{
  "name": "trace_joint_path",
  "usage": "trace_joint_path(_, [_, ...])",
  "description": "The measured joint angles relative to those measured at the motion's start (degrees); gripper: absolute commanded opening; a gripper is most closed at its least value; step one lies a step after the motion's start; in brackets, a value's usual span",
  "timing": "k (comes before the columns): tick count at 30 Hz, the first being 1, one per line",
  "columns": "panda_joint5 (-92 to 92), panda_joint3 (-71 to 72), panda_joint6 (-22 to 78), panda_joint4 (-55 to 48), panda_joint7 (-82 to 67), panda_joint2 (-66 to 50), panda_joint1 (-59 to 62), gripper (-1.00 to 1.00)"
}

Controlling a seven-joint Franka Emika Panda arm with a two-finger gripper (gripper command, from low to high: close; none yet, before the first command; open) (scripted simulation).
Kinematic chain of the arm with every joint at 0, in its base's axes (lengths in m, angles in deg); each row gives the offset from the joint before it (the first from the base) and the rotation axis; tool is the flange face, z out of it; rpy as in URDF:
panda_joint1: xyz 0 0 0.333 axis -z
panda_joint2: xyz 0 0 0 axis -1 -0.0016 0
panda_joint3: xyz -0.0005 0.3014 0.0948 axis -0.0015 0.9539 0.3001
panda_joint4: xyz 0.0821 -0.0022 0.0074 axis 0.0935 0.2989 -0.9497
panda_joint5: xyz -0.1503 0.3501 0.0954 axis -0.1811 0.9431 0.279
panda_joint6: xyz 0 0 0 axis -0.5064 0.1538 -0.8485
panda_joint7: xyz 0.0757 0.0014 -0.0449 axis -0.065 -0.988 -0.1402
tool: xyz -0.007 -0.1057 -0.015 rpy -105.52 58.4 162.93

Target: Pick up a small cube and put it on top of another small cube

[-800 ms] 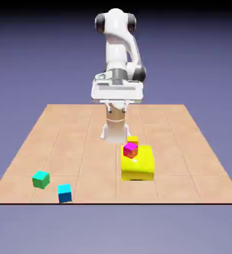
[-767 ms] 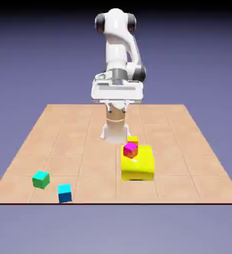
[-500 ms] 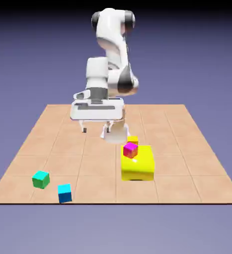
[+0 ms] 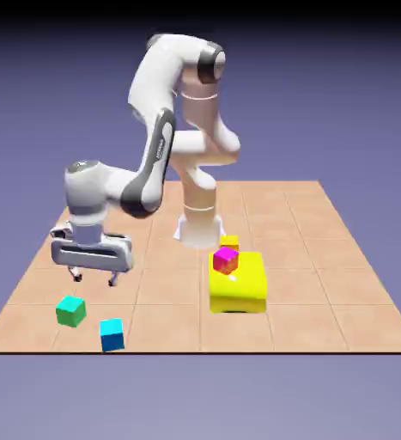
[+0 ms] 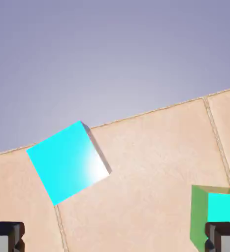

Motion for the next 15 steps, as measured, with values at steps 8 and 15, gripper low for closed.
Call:
trace_joint_path(8, [7.45,-2.73,2.31,-6.90,-7.49,-14.05,2.64,0.00])
trace_joint_path(15, [7.68,-2.58,2.21,-6.94,-7.65,-14.23,2.75,-1.00])
